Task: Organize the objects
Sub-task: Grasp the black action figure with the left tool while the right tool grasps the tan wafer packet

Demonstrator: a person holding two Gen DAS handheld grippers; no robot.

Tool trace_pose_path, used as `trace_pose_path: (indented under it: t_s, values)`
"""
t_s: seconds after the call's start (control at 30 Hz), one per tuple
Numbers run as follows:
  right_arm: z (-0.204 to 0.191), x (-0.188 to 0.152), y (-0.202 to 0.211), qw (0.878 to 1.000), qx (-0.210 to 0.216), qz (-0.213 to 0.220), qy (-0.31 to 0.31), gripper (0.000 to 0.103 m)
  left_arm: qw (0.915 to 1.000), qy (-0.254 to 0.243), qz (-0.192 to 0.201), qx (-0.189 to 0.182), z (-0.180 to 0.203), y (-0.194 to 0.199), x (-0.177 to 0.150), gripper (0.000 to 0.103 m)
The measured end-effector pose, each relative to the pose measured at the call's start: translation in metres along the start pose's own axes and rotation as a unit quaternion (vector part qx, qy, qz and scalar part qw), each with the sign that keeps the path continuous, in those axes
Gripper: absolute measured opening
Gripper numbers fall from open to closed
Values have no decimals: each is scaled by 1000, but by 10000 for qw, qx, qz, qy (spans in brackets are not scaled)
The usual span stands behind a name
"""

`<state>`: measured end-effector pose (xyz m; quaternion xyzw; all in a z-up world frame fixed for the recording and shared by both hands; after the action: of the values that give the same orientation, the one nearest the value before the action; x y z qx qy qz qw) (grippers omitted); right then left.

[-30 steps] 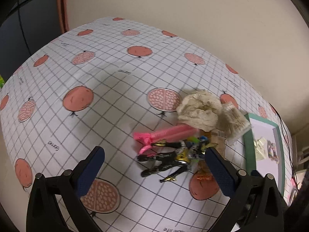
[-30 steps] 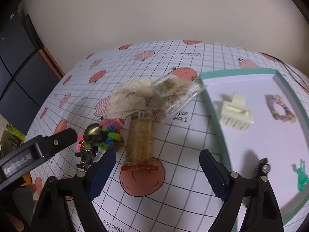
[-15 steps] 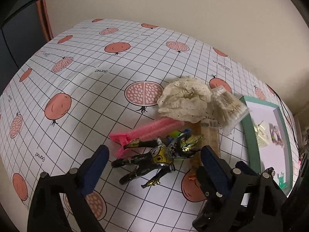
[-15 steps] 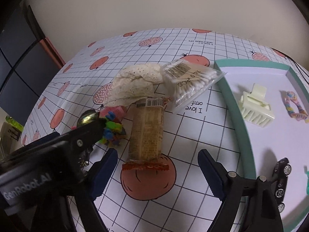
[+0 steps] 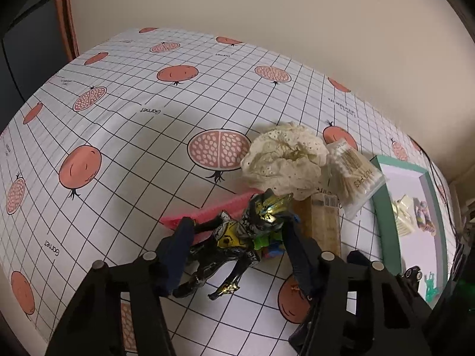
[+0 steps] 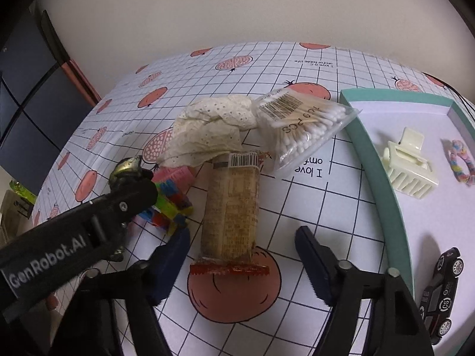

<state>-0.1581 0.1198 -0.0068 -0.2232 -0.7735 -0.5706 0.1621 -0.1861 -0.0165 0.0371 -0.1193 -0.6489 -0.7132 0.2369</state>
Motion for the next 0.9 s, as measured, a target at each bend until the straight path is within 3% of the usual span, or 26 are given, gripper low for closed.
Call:
trace_pose_path:
  t_s: [0.13, 0.23, 0.47, 0.6, 0.63, 0.9]
  values:
    - [3, 1, 1, 10000, -6, 8, -60, 50, 9997, 165, 17, -151, -5, 0, 3, 60]
    - [5, 1, 1, 9999, 6, -10, -122, 43, 9989, 358, 19, -301, -12, 0, 4, 60]
    - [5, 1, 2, 9999, 64, -87, -101, 41, 9972, 702, 46, -262, -28, 1, 5, 44]
    - [6, 1, 3, 9999, 86, -103, -93, 41, 9958, 871, 8, -285, -38, -1, 4, 42]
    - [6, 1, 3, 9999, 91, -105, -94, 40, 9957, 895, 16, -238, -40, -1, 4, 35]
    - [5, -1, 4, 9998, 155, -139, -37, 38, 9943, 1005, 23, -342, -48, -2, 3, 35]
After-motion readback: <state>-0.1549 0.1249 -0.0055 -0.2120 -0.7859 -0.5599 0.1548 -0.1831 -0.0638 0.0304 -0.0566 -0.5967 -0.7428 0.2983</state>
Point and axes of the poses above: each gripper's, at about its wrist camera, not at the fingertips, and y roughly against the way its jaws point, z to its right, x to its top, the point moved 1 cm from there along -y, roughly the way its jaws point, and after that the axes turned 5 degrees about x, right-handed, at the moved point
